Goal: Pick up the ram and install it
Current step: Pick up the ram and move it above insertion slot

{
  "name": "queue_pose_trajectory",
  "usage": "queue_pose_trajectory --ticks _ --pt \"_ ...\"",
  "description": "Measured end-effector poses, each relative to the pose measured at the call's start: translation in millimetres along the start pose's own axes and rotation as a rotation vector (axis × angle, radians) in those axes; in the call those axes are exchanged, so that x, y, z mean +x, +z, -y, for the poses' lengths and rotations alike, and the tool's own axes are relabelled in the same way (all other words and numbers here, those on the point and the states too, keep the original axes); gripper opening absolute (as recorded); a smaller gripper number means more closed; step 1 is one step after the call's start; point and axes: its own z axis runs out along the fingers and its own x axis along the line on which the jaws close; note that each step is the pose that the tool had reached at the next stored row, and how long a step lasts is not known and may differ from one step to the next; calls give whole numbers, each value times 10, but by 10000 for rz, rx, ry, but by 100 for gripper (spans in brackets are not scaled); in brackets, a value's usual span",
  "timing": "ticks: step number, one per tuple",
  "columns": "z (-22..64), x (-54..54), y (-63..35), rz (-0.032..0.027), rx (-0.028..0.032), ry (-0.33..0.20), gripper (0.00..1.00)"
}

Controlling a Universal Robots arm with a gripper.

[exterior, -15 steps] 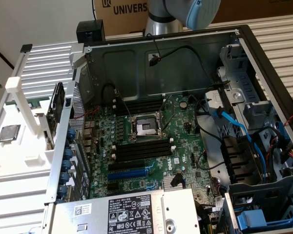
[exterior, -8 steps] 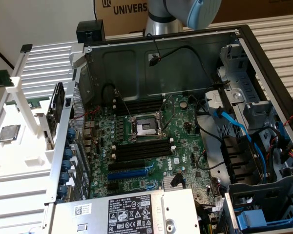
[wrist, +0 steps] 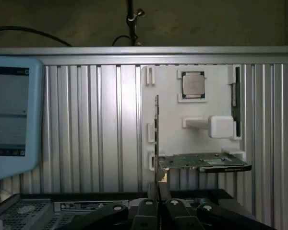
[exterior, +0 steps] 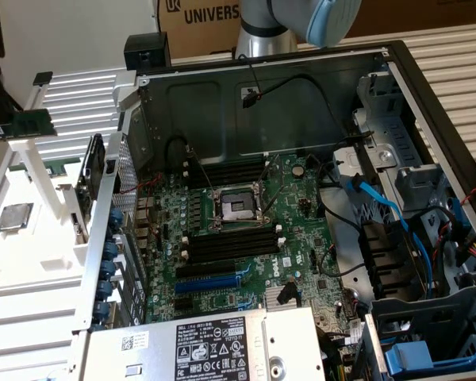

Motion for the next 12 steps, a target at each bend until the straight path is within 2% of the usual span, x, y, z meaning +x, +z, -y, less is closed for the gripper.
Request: queue_pose_trajectory --ticks 1,5,10,11,12 --pt "183 -4 1 9 0 0 12" --pt "370 -7 0 14 -1 -1 12" --pt "822 -10 -4 25 -1 0 12" --pt "871 -9 -4 27 0 -1 12" --pt "961 -9 -6 29 -2 0 12"
